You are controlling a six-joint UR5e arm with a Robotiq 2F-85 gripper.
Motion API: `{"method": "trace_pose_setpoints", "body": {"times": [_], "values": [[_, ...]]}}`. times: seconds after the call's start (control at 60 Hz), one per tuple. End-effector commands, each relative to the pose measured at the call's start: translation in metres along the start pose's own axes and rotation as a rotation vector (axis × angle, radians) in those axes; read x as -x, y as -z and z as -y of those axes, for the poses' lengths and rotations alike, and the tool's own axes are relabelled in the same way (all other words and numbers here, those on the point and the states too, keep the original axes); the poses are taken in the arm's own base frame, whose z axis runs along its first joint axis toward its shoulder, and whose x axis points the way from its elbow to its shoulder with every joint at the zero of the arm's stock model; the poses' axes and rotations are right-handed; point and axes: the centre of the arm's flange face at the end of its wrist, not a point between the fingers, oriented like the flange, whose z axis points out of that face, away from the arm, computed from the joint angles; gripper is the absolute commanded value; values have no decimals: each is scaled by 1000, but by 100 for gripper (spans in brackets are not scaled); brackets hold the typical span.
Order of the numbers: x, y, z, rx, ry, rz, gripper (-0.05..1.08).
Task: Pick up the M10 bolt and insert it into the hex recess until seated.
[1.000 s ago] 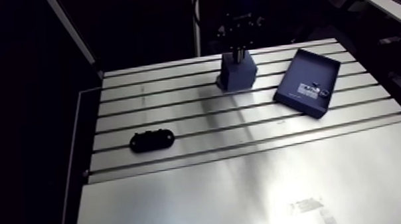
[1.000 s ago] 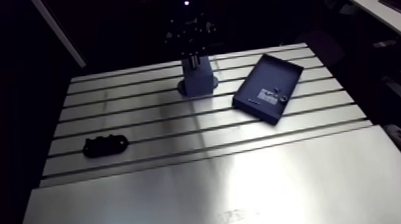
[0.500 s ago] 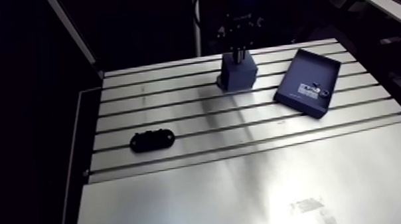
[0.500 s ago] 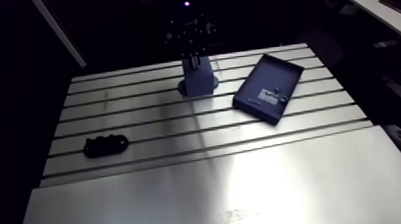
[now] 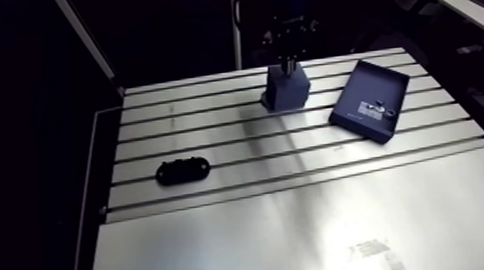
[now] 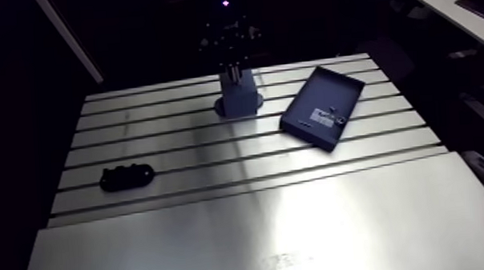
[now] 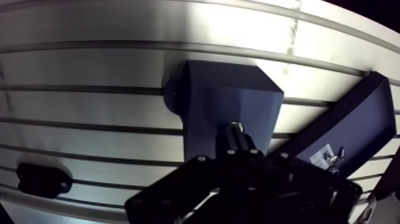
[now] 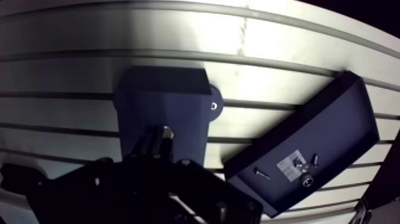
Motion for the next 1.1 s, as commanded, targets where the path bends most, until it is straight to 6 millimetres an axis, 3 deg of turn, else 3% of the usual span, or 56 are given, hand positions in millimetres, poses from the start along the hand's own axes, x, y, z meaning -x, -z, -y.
{"method": "trace_pose_setpoints", "body": {"times": [0.017,0.25,0.317,0.333,0.35,0.383,0.4,0.417,0.533,0.683,0.717,0.75,0.933,0.967,1.1], "values": [[2,9,-1,2,0,-9,107],[10,28,0,7,18,-25,107],[14,35,1,1,19,-15,100],[16,39,1,0,20,-10,84],[16,39,1,0,20,-10,84],[20,45,3,-5,23,10,23],[20,45,3,-5,23,10,23],[23,47,3,-10,24,26,3],[30,51,5,-27,24,59,0],[48,77,10,-27,30,75,0],[54,85,11,-28,27,80,0],[65,107,13,-30,13,77,0],[92,153,22,-39,-13,48,0],[104,174,24,-40,-31,20,0],[128,206,34,-65,-35,-8,0]]}}
